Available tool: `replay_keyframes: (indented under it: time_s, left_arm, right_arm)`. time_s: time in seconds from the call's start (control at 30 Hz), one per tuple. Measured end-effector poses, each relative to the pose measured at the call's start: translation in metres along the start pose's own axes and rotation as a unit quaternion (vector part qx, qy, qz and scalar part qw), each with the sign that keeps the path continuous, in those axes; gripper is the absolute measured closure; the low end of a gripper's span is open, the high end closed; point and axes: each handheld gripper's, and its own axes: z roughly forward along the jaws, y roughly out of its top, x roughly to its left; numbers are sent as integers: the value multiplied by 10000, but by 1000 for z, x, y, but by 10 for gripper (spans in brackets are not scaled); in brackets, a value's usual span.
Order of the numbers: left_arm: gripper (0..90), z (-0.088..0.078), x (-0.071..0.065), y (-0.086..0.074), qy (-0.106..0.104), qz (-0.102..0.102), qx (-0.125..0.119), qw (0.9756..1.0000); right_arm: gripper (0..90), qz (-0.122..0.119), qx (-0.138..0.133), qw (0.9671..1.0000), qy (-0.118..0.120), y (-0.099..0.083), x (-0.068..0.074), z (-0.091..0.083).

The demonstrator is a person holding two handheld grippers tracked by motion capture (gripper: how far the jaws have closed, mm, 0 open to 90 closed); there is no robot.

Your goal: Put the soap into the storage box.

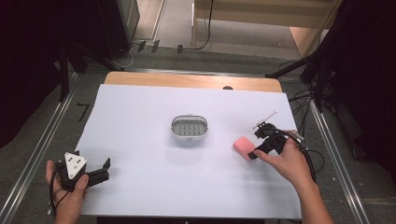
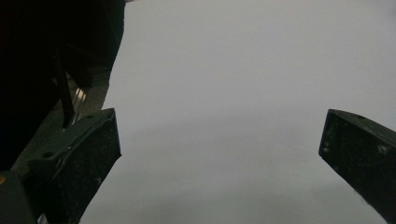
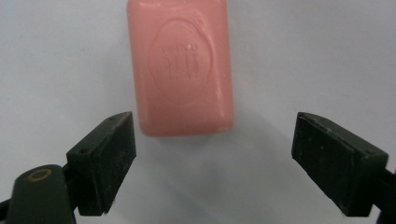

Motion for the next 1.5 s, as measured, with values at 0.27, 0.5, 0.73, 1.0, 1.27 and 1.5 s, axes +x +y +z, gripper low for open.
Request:
replay_keyframes:
  time_s: [0.27, 0.5, 0.73, 1.0, 1.27, 1.5]
  left_arm:
    - [0, 0, 0, 0, -22, 45, 35, 10000]
    - [0, 0, 0, 0, -34, 39, 37, 10000]
    - [0, 0, 0, 0, -54, 39, 37, 10000]
    - [0, 0, 1, 0, -71, 25, 36, 10000]
    - [0, 1, 1, 0, -88, 3, 44, 10000]
    - [0, 1, 1, 0, -104, 14, 51, 9999]
  right_arm:
    - [182, -84, -29, 10000, 31, 14, 9, 4]
    - [216, -184, -4, 9998, 24, 23, 13, 7]
    - [262, -164, 123, 9998, 23, 30, 16, 14]
    - [305, -109, 234, 9997, 23, 33, 13, 21]
    - [327, -128, 291, 9995, 51, 35, 14, 25]
    - [356, -132, 381, 9992, 67, 37, 16, 29]
